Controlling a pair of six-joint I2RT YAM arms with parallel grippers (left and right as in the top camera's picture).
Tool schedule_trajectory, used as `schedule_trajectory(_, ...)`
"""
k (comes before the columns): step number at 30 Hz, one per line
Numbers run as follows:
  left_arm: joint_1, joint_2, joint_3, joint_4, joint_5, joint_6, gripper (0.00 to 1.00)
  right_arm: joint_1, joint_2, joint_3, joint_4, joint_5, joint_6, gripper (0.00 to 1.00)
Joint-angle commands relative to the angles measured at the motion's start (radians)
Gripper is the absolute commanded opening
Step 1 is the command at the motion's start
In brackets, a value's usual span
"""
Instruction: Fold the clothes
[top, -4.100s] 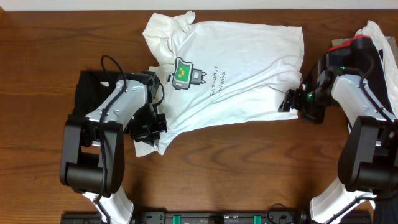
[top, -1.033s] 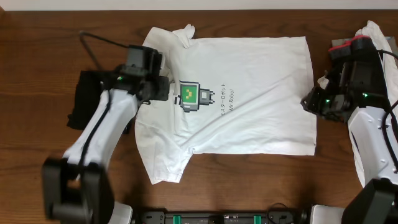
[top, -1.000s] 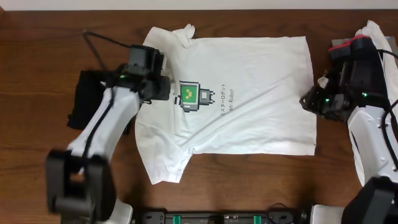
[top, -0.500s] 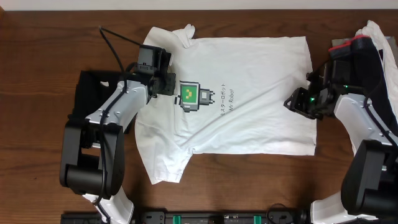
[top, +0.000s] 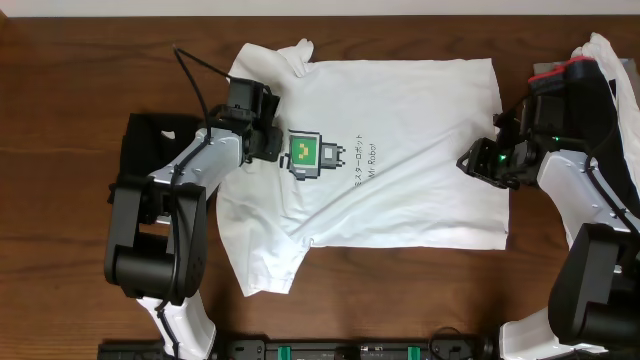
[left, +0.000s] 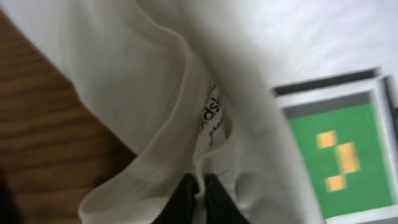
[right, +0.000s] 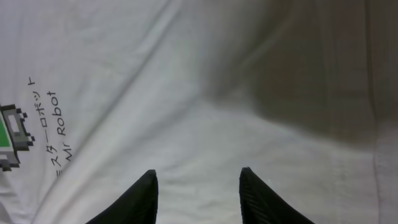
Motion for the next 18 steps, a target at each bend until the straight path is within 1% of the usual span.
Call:
schedule_trajectory(1, 0.013, -0.008, 0.031, -0.059, -0.123, -0.058, 0.06, 0.011, 0.007, 0.005, 0.013, 0.014, -0.013, 0.42)
schedule_trajectory(5, 0.031, -0.047, 0.052, -0.134, -0.232, -0.149, 0.06, 0.011, 0.018, 0.005, 0.062, 0.043, -0.013, 0.42)
schedule_trajectory(11, 0.055, -0.071, 0.052, -0.191, -0.24, -0.205, 0.06, 0.012, 0.09, 0.005, 0.154, 0.045, -0.013, 0.42)
schedule_trajectory(14, 0.061, -0.071, 0.052, -0.229, -0.286, -0.239, 0.06, 0.014, 0.167, 0.005, 0.213, 0.037, -0.013, 0.41)
schedule_trajectory(18, 0.061, -0.071, 0.052, -0.235, -0.287, -0.238, 0.06, 0.015, 0.259, 0.005, 0.269, 0.031, -0.011, 0.37)
